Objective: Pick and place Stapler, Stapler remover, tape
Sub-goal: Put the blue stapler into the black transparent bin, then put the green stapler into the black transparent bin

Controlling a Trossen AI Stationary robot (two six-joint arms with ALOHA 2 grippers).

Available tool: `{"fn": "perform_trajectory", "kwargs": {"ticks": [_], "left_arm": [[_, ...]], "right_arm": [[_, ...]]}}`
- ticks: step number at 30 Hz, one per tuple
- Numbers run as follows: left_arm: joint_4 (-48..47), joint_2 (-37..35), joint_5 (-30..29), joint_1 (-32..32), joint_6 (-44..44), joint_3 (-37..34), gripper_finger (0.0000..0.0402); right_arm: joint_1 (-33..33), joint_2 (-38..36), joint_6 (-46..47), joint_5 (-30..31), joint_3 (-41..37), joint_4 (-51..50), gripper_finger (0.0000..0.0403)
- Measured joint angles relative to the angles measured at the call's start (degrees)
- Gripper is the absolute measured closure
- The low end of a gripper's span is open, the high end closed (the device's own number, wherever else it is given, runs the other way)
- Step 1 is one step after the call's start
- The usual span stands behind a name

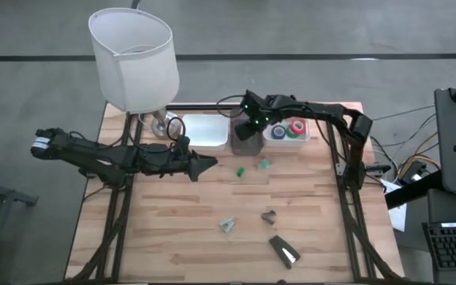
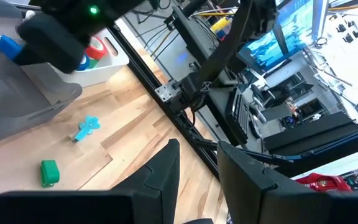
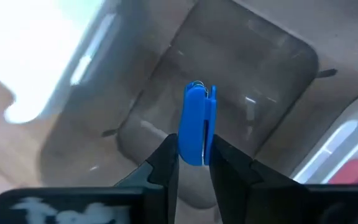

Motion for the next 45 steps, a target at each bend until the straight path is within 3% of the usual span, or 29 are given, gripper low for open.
{"fn": "perform_trajectory", "kwargs": {"ticks": [19,45], "left_arm": [[0.0,-0.5,0.7,0.0,-1.6,0.0,0.0291],[0.0,-0.8,1.8,0.0,-1.7,0.0,0.0291]], "right_arm": [[-0.9,14.1,-7.4,0.9,16.5,-12.9,0.0327],[-1.2,11.6,-11.8,1.2,17.0,-14.0,0.0226]]}}
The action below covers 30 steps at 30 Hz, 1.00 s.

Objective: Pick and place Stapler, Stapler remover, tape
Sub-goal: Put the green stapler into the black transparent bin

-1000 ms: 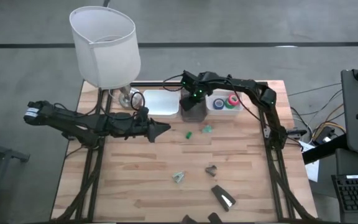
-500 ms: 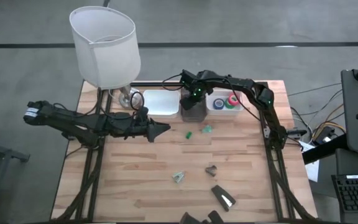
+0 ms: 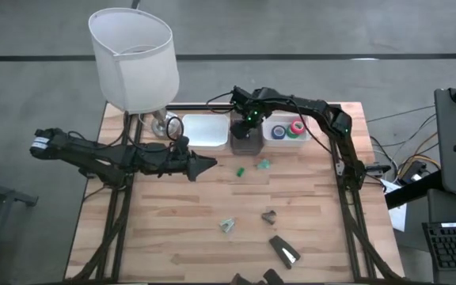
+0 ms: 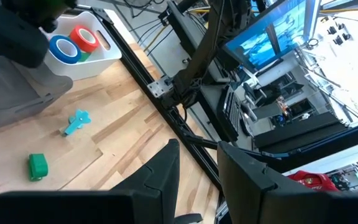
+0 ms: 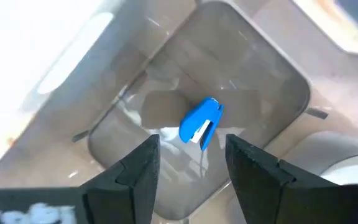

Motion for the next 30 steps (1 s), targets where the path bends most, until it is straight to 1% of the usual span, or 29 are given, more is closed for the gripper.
{"fn": "perform_trajectory", "kwargs": {"ticks": [6,8,10,18,22,26,30], "left_arm": [[0.0,0.0,0.0,0.0,1.8,0.0,0.0291],[0.0,0.0,0.0,0.0,1.8,0.0,0.0291],[0.0,-0.1,0.0,0.0,1.8,0.0,0.0291],[0.1,-0.7,0.3,0.0,1.7,0.0,0.0291],[0.1,-1.4,0.2,0.0,1.8,0.0,0.0291],[0.1,-2.7,0.2,0.0,2.2,0.0,0.0291],[0.1,-4.3,0.2,0.0,6.8,0.0,0.0291]], "right_arm": [[2.7,-4.3,-7.5,-0.7,0.0,0.0,0.0223],[4.4,-5.7,-10.8,-2.1,0.0,0.1,0.0224],[6.4,-6.8,-14.3,-3.2,0.0,0.1,0.0227],[15.4,-9.8,-25.4,-3.4,0.0,0.5,0.024],[19.3,-9.8,-27.3,-3.4,-0.1,0.5,0.0245],[21.5,-9.6,-27.4,-3.3,-1.2,0.4,0.025],[23.4,-9.5,-30.6,-3.3,-2.0,0.4,0.0254]]}}
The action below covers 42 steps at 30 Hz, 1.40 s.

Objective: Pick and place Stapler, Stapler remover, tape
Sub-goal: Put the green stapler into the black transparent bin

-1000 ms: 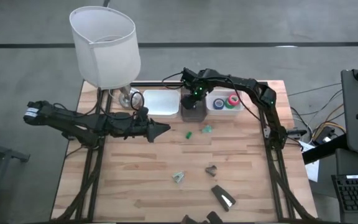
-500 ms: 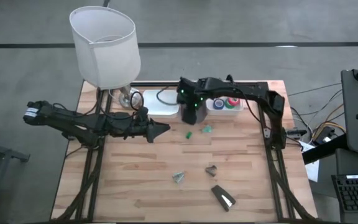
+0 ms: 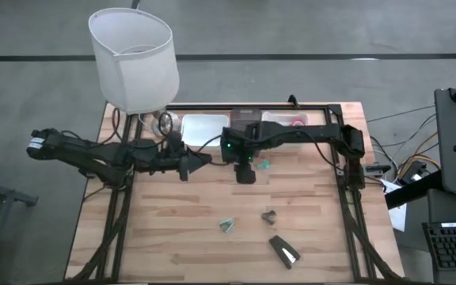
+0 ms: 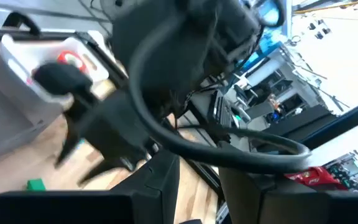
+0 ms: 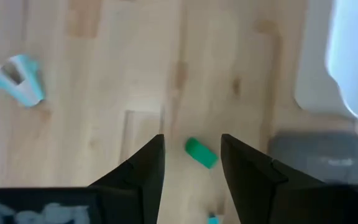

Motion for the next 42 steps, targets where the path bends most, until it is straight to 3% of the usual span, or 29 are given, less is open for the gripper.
{"fn": "perform_trajectory", "kwargs": {"ticks": [9,19,25,29,42], "left_arm": [[0.4,-2.5,0.0,0.0,6.6,0.0,0.0291],[0.2,-2.1,0.0,0.0,6.7,0.0,0.0291],[0.2,-1.8,-0.1,0.0,7.0,-0.1,0.0291],[0.3,-1.8,-0.3,0.0,6.6,-0.1,0.0291],[3.5,-1.9,0.0,-0.3,7.8,-0.1,0.0291]], "right_arm": [[4.1,0.0,-8.4,0.1,-0.5,-1.7,0.0247],[5.0,0.0,-14.4,0.3,-6.6,0.9,0.0254],[4.9,0.1,-26.2,2.4,-10.7,7.1,0.0256],[4.3,0.1,-26.5,6.0,-12.6,11.1,0.0253],[2.7,0.2,-30.4,6.4,-20.6,19.1,0.0264]]}}
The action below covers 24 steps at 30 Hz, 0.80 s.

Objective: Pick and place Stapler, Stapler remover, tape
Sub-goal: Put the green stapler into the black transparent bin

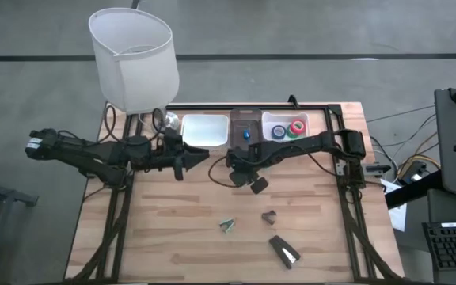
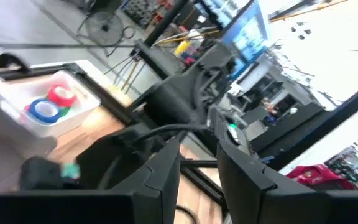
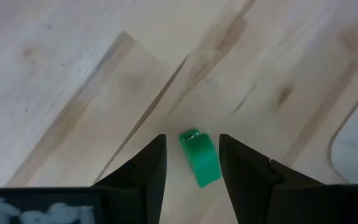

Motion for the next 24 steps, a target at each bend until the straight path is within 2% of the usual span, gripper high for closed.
{"fn": "perform_trajectory", "kwargs": {"ticks": [11,24], "left_arm": [[2.5,-2.1,1.8,-0.4,-0.6,0.1,0.0291],[2.5,-3.1,1.1,-0.4,0.6,0.1,0.0291]], "right_arm": [[-1.4,0.0,1.1,0.0,-2.1,4.7,0.0269],[-2.5,0.0,3.1,-0.5,-5.8,7.6,0.0275]]}}
